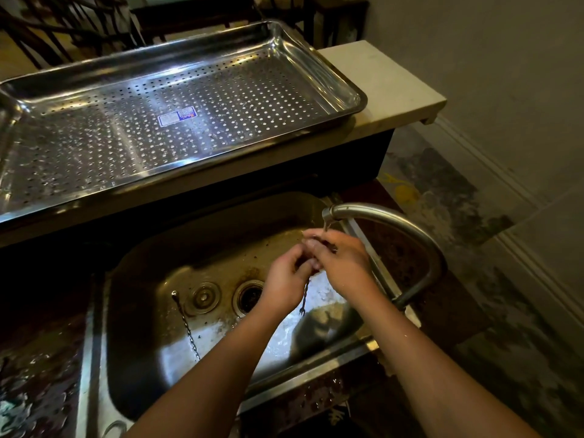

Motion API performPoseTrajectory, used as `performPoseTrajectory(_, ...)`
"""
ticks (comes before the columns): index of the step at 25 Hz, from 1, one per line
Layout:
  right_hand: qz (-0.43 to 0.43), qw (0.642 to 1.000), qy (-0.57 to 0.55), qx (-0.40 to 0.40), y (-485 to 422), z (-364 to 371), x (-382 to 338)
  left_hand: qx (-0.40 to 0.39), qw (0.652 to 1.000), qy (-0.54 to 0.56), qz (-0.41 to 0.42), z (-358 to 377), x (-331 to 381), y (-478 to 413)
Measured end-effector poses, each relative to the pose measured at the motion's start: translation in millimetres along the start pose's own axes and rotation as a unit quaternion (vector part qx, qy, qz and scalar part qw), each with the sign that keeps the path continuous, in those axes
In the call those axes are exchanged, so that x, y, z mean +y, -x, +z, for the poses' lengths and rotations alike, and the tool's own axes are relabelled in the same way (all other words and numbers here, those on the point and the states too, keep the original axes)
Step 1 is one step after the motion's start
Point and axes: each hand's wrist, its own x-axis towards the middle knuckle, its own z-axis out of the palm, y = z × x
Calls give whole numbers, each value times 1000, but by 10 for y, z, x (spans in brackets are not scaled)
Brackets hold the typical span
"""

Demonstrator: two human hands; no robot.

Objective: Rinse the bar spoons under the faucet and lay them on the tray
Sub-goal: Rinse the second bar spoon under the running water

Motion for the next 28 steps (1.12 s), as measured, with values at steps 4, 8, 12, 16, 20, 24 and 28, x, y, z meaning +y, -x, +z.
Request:
performPoseTrajectory(4, -12, 995, 93, -23, 60, 35, 100, -4, 999, 4, 33, 1, 188, -53)
performPoseTrajectory(8, 38, 990, -132, -36, 195, 80, 155, 40, 997, 66, 31, 10, 319, -124)
performPoseTrajectory(12, 31, 999, -28, -13, 115, 74, 179, 90, 970, 219, -53, -76, 360, -119)
performPoseTrajectory(16, -8, 994, 98, -41, -8, 150, 129, 136, 958, 244, -62, -119, 430, -51)
performPoseTrajectory(20, 51, 985, 162, -37, -17, 45, 143, 198, 916, 335, -94, -432, 397, -54)
performPoseTrajectory(24, 65, 972, 224, -10, 13, 53, 86, 231, 879, 395, -132, -517, 274, 25)
performPoseTrajectory(28, 13, 977, 190, -96, 37, -15, 153, 266, 843, 437, -169, -586, 193, 47)
